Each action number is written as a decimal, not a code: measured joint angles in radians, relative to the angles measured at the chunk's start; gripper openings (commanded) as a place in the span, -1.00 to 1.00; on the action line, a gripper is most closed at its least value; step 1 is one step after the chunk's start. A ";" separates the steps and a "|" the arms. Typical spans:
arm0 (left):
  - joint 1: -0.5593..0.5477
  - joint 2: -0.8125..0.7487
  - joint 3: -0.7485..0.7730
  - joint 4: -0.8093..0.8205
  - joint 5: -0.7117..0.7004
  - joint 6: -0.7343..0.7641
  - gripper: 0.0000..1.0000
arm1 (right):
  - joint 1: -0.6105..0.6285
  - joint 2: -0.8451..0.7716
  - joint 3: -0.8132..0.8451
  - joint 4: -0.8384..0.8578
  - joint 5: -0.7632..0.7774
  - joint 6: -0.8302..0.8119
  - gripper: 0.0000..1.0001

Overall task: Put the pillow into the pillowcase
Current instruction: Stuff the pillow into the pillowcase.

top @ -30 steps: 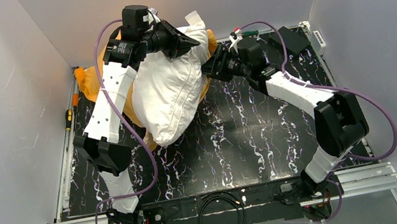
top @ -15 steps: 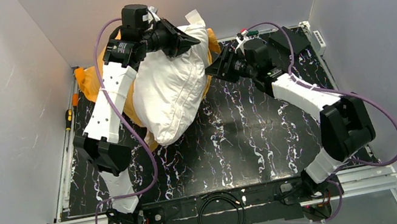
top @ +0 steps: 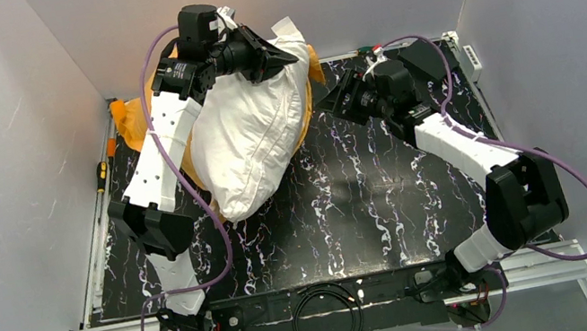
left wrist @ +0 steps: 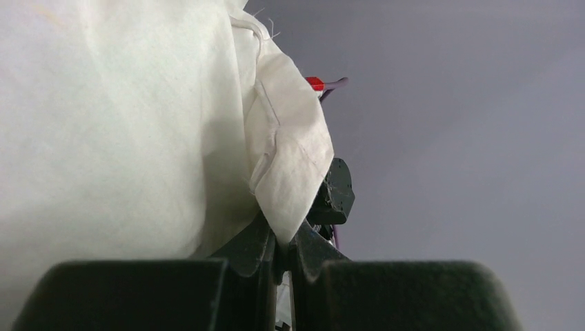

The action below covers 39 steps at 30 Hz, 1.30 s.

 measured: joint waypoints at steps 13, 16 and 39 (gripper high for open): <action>0.001 0.000 0.000 0.000 0.012 -0.002 -1.00 | -0.002 0.089 0.063 0.031 -0.021 0.012 0.35; 0.001 0.000 0.000 0.000 0.014 -0.005 -1.00 | 0.026 0.138 0.091 0.031 -0.033 0.017 0.38; 0.008 -0.010 0.000 0.046 0.033 -0.027 -1.00 | 0.087 0.335 0.376 -0.110 -0.028 -0.033 0.80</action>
